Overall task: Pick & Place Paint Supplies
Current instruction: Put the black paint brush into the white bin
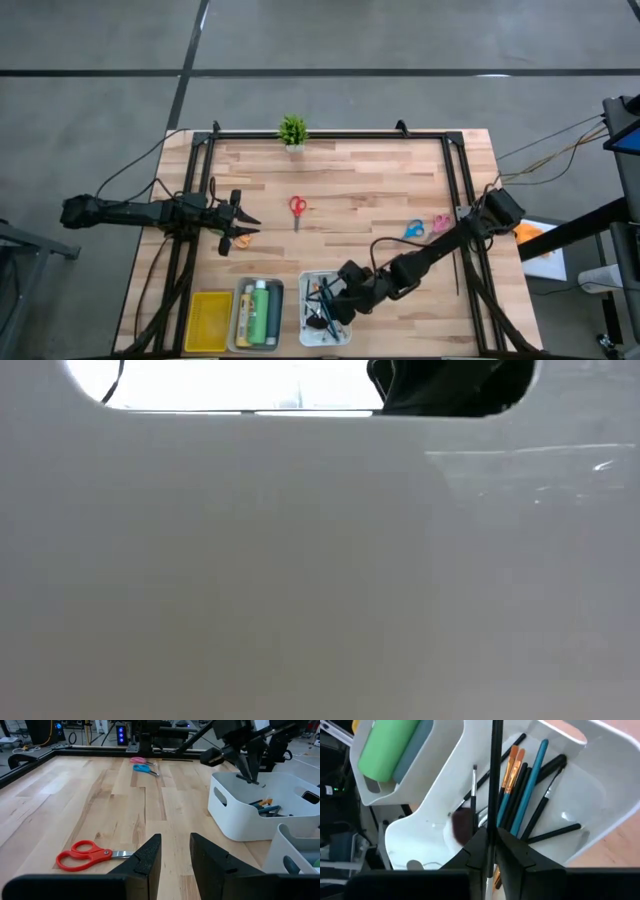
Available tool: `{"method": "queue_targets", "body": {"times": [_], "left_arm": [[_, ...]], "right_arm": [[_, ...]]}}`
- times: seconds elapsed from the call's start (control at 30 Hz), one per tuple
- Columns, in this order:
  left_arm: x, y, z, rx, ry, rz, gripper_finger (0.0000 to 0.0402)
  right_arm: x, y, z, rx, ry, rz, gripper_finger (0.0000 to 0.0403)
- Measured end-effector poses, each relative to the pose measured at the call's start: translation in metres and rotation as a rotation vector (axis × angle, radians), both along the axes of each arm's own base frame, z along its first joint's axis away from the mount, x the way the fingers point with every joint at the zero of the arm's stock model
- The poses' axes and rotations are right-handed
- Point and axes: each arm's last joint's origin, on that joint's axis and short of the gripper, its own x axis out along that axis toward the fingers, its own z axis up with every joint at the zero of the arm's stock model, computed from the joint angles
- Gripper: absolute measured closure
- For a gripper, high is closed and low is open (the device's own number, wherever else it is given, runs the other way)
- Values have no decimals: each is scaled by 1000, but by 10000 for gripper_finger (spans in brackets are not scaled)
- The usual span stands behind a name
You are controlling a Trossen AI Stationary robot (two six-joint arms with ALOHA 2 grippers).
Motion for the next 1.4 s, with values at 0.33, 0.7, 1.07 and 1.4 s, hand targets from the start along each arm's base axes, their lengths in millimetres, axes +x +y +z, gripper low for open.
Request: {"method": "queue_targets", "body": {"times": [0.33, 0.7, 1.07, 1.4], "left_arm": [[0, 0, 0, 0, -1, 0, 297], [0, 0, 0, 0, 0, 0, 297], [0, 0, 0, 0, 1, 0, 297], [0, 0, 0, 0, 0, 0, 297]], "right_arm": [[3, -3, 1, -22, -11, 26, 303], [-3, -9, 25, -75, -67, 38, 302], [-62, -41, 86, -104, 81, -48, 301], [-144, -59, 103, -110, 399, -290, 301]]}}
